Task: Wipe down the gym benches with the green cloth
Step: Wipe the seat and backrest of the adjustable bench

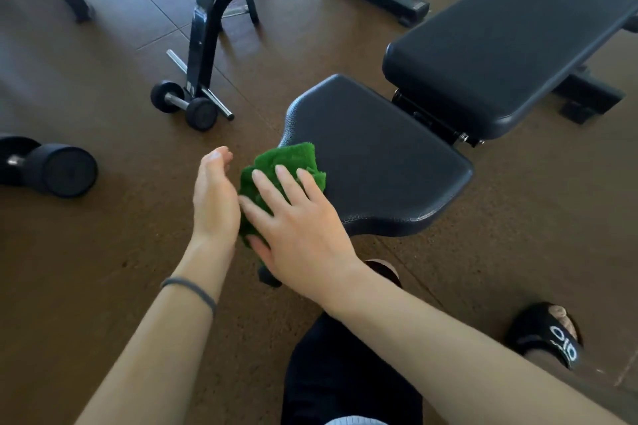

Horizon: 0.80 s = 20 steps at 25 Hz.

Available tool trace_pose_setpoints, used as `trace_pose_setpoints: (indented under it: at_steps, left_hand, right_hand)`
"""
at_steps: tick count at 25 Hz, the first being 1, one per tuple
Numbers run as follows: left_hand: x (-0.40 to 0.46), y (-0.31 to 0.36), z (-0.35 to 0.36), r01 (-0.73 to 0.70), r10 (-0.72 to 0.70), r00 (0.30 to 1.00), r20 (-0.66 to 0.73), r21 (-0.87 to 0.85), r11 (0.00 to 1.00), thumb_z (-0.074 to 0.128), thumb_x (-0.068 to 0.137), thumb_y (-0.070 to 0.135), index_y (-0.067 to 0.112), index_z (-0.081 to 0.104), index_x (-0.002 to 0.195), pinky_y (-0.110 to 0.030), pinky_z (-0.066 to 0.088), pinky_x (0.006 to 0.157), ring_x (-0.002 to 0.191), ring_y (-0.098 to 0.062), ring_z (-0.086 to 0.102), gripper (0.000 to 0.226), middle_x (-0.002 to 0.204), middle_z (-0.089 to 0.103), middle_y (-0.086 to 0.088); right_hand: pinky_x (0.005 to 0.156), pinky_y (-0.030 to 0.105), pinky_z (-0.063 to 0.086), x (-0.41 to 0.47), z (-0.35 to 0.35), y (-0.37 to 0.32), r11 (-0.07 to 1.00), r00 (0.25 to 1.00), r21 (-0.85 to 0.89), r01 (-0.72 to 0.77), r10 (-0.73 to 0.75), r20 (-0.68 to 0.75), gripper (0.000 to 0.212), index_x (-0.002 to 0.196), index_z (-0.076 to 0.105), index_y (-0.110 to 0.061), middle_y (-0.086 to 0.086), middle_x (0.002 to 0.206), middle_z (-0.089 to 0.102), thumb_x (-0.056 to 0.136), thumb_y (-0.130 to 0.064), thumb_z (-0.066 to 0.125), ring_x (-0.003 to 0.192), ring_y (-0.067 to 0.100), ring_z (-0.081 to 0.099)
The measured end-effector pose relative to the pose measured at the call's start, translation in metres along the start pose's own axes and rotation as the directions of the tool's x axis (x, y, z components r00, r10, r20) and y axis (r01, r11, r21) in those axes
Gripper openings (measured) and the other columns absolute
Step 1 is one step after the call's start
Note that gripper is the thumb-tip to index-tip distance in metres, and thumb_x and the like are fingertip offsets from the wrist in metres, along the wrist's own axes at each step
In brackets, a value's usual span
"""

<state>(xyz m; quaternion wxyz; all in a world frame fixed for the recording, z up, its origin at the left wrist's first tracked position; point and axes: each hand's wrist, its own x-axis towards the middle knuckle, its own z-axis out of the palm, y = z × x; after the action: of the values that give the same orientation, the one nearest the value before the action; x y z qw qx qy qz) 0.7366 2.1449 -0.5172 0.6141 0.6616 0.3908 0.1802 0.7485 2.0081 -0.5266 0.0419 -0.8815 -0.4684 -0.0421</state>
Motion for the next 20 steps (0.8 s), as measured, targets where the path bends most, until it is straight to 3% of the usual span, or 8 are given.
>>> trace_pose_setpoints:
  at_steps: [4, 6, 9, 12, 17, 20]
  left_hand:
    - [0.015, 0.004, 0.019, 0.086, -0.088, 0.988, 0.126, 0.020, 0.996, 0.027, 0.107, 0.046, 0.021, 0.058, 0.139, -0.038, 0.031, 0.121, 0.131, -0.012, 0.053, 0.051, 0.139, 0.061, 0.003]
    - [0.013, 0.000, 0.023, 0.097, -0.096, 0.992, 0.081, -0.004, 0.995, 0.027, 0.107, 0.047, 0.021, 0.060, 0.137, -0.042, 0.034, 0.120, 0.127, -0.012, 0.056, 0.052, 0.135, 0.063, 0.003]
    - [0.007, 0.000, 0.030, 0.027, -0.028, 0.999, -0.025, -0.036, 0.999, 0.027, 0.106, 0.045, 0.022, 0.061, 0.134, -0.043, 0.039, 0.116, 0.123, -0.010, 0.059, 0.049, 0.130, 0.066, 0.006]
    - [0.002, 0.001, 0.031, -0.022, 0.023, 1.000, -0.020, 0.050, 0.999, 0.026, 0.104, 0.048, 0.024, 0.058, 0.136, -0.045, 0.040, 0.115, 0.124, -0.011, 0.057, 0.051, 0.132, 0.063, 0.006]
    - [-0.014, 0.004, 0.035, -0.203, 0.205, 0.978, 0.037, 0.375, 0.905, 0.023, 0.105, 0.041, 0.025, 0.047, 0.149, -0.037, 0.031, 0.118, 0.138, -0.013, 0.044, 0.053, 0.151, 0.051, 0.004]
    - [-0.019, 0.005, 0.036, -0.236, 0.233, 0.971, 0.056, 0.390, 0.890, 0.019, 0.105, 0.042, 0.026, 0.044, 0.152, -0.037, 0.030, 0.120, 0.140, -0.011, 0.041, 0.055, 0.154, 0.047, 0.005]
  right_hand:
    - [0.121, 0.053, 0.029, -0.040, 0.012, 0.048, 0.991, 0.994, -0.105, 0.081, -0.089, -0.070, 0.056, 0.154, 0.044, -0.029, 0.014, 0.160, 0.042, 0.105, -0.055, 0.038, 0.145, 0.038, 0.041]
    - [0.119, 0.051, 0.033, -0.036, 0.012, 0.065, 0.987, 0.994, -0.139, 0.074, -0.084, -0.067, 0.061, 0.153, 0.046, -0.029, 0.014, 0.158, 0.045, 0.102, -0.062, 0.037, 0.144, 0.037, 0.044]
    - [0.120, 0.049, 0.031, -0.009, 0.007, 0.053, 0.997, 0.992, 0.050, -0.052, 0.058, -0.113, 0.052, 0.145, 0.058, -0.027, 0.012, 0.154, 0.051, 0.103, -0.052, 0.040, 0.142, 0.034, 0.046]
    - [0.121, 0.049, 0.027, -0.001, 0.002, 0.041, 0.969, 0.970, 0.170, -0.180, 0.203, -0.132, 0.050, 0.141, 0.063, -0.024, 0.011, 0.153, 0.053, 0.101, -0.044, 0.041, 0.143, 0.032, 0.045]
    - [0.121, 0.048, 0.029, -0.033, 0.000, 0.094, 0.960, 0.950, 0.139, -0.245, 0.266, -0.164, 0.050, 0.137, 0.066, -0.021, 0.010, 0.150, 0.056, 0.102, -0.043, 0.038, 0.140, 0.031, 0.049]
    - [0.120, 0.048, 0.026, 0.004, -0.006, 0.147, 0.909, 0.910, 0.044, -0.414, 0.415, -0.004, 0.055, 0.148, 0.055, -0.024, 0.010, 0.159, 0.045, 0.103, -0.044, 0.030, 0.144, 0.031, 0.042]
